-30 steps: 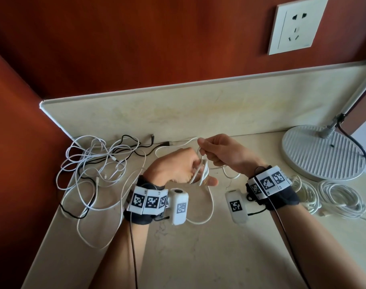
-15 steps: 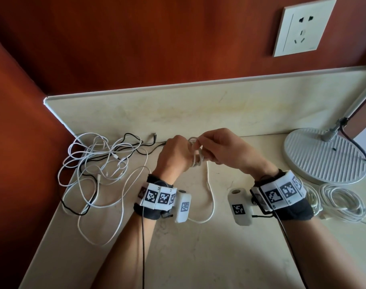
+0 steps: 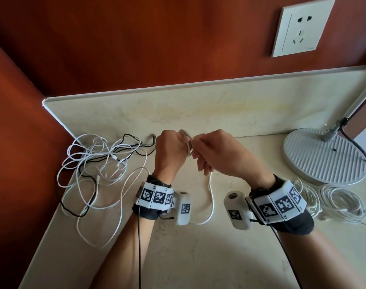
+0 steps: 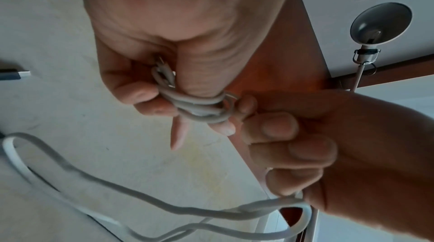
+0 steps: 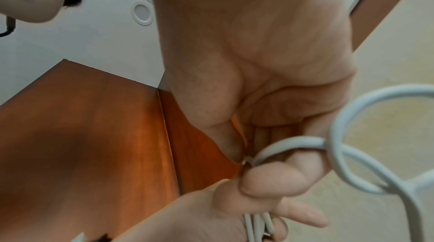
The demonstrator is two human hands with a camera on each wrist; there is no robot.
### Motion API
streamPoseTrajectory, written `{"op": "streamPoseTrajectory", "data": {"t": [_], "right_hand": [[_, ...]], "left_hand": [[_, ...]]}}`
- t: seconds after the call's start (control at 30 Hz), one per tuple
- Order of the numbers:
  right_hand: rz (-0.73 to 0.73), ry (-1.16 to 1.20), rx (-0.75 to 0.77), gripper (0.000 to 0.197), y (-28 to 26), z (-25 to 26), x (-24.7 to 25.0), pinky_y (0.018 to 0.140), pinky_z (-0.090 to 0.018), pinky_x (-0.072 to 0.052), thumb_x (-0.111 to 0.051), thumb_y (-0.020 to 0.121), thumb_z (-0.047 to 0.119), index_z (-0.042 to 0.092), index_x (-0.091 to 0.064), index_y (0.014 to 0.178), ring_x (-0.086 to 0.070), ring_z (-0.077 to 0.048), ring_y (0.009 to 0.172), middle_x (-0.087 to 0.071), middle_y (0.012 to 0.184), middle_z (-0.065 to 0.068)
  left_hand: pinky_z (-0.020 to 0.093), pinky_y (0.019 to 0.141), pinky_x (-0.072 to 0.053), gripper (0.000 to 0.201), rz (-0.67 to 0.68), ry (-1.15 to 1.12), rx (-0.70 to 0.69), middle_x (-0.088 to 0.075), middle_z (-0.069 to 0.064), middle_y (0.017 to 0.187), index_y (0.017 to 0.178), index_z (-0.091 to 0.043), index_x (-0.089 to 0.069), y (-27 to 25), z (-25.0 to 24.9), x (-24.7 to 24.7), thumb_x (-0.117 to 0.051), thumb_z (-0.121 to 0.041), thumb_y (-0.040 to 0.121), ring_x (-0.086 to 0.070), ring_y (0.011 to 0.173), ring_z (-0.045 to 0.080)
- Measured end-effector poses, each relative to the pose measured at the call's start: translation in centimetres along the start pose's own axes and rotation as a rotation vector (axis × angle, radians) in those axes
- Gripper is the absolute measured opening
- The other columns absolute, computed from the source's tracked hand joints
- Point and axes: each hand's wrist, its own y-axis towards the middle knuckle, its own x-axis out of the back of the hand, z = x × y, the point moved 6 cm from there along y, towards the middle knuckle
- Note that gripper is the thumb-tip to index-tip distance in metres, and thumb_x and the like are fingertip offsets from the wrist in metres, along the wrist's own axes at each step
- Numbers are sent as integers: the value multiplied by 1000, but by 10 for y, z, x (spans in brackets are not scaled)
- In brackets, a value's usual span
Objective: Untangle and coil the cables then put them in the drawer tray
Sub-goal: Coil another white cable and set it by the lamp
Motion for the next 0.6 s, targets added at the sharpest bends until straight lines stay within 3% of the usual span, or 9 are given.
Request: {"op": "streamPoseTrajectory", "data": {"t": [0.07,0.13,0.2,0.23,0.3,0.37,0.4,0.5,0.6], "right_hand": [[36,-19,-13,40,-1,0,-3,54,-18,-49,-40,108,22,7,-67,83,-68,-13,54,-75,68,-3],[78,-17,-23,39,-2,0,-6,55,-18,-51,-38,107,19,6,-68,86,-69,-14,56,-76,70,-3],[134,28,-25,44,-2,-1,-10,59,-23,-56,-38,110,24,5,-69,86,-70,-18,57,-76,69,-7],[171,66,-22,49,-3,-2,-13,59,-26,-57,-38,112,30,3,-69,84,-68,-20,55,-75,68,-9],[224,130,-7,64,0,-5,-16,53,-30,-51,-37,111,48,3,-63,72,-55,-24,46,-67,58,-12],[248,200,24,75,3,-9,-21,47,-32,-35,-40,106,61,0,-46,63,-32,-27,44,-45,50,-16],[269,256,41,78,5,-11,-24,48,-33,-28,-42,104,64,-1,-37,62,-22,-28,48,-34,52,-14],[369,334,46,76,10,-18,-34,52,-30,-19,-49,98,66,5,-24,60,-12,-27,57,-19,59,-11],[458,251,-8,71,11,-29,-34,55,-31,-17,-58,92,67,16,-22,58,-12,-25,56,-18,58,-7]], "left_hand": [[25,48,-34,65,-26,-44,-39,-40,-7,35,49,-7,-60,-4,-4,2,-72,-59,87,-28,44,12],[24,49,-36,65,-51,-77,-64,-39,-9,35,46,-11,-56,-5,-7,4,-75,-60,84,-27,44,7],[31,55,-49,57,-90,-158,-41,-55,-9,42,46,-17,-60,-2,-4,6,-79,-56,82,-38,49,-5],[35,64,-55,49,-93,-239,6,-67,-3,52,49,-18,-67,1,0,6,-81,-50,83,-53,58,-9],[36,77,-57,35,-73,-452,97,-74,5,64,57,-18,-74,4,4,4,-82,-33,87,-71,70,-1],[27,64,-46,37,-30,-567,136,-66,11,59,68,-16,-78,2,-3,8,-76,-46,88,-59,52,7],[25,58,-38,46,21,-611,145,-60,16,58,72,-15,-79,0,-7,10,-69,-57,86,-48,48,10],[21,56,-37,67,302,-710,181,-60,-8,57,82,-10,-76,-5,-14,7,-55,-73,75,-46,53,7],[23,56,-36,73,511,-691,-49,-56,3,76,75,-21,-82,-5,-16,8,-60,-90,65,-49,58,9]]}}
